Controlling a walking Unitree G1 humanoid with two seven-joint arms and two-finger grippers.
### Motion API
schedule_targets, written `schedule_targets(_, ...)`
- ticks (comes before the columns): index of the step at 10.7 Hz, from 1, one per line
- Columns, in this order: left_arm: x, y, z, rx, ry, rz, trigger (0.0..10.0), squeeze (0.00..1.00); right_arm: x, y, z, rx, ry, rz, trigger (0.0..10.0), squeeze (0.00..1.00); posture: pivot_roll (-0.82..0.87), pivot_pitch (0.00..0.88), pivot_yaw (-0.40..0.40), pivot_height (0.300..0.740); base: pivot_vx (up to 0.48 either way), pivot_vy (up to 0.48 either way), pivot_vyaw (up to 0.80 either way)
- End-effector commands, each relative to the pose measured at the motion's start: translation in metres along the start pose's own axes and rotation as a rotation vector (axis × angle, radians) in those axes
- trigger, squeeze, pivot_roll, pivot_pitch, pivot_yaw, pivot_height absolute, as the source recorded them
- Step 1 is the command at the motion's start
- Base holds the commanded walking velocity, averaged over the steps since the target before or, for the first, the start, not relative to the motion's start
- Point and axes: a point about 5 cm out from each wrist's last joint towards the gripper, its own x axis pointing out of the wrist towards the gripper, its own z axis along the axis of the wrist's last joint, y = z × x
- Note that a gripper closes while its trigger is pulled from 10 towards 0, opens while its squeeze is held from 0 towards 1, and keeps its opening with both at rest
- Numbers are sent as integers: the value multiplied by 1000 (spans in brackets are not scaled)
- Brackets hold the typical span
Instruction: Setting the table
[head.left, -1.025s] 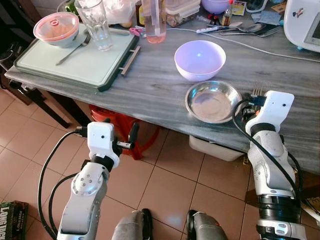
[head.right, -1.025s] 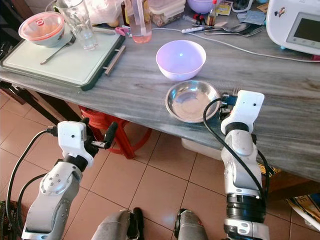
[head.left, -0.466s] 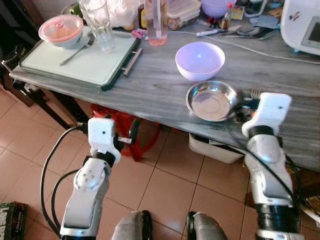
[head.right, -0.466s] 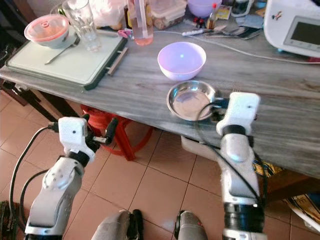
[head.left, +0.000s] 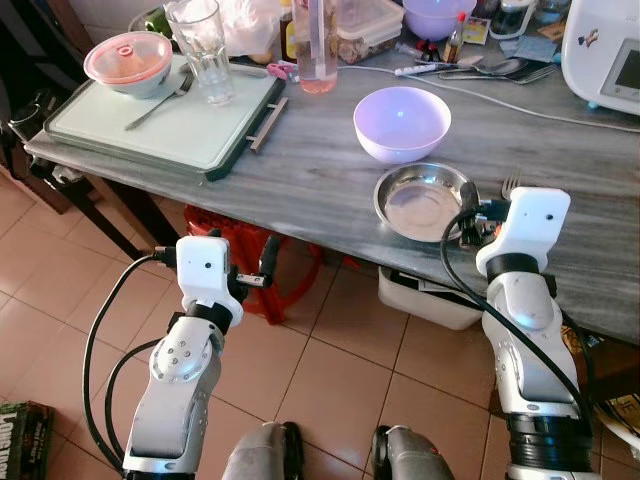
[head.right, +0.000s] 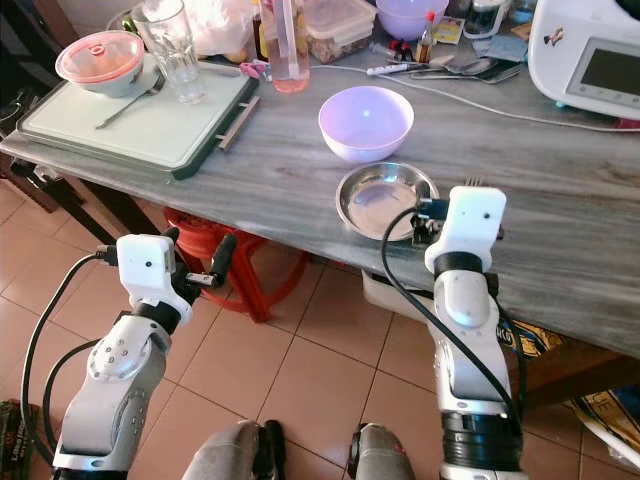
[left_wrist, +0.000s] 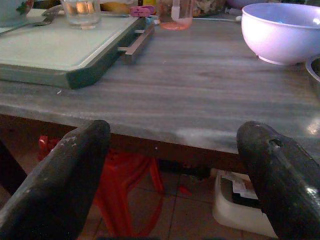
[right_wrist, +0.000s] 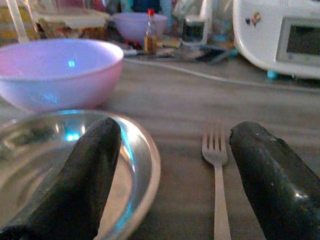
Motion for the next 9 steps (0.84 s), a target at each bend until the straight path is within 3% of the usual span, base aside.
schedule_targets(1,-3,4,-5,3,21,19,10000,0,-3,0,-4,14,27,-4,10000,0,29,116,73,740,-259,0,0)
schedule_targets(4,-4,3,-7,4,26,23,10000,0,-12,6,-10,5,26,54,10000,0,31,109,69,740,-294,0,0)
schedule_targets(6,-1,5,-7,6,18,35,10000,0,-9,11,-12,8,23,77,10000,0,35,91,61,740,-142,0,0)
schedule_targets(9,-3,8,-17,-8,35,34,10000,0,-12,16,-26,32,64,80,10000,0,42,2,51,740,0,0,-717)
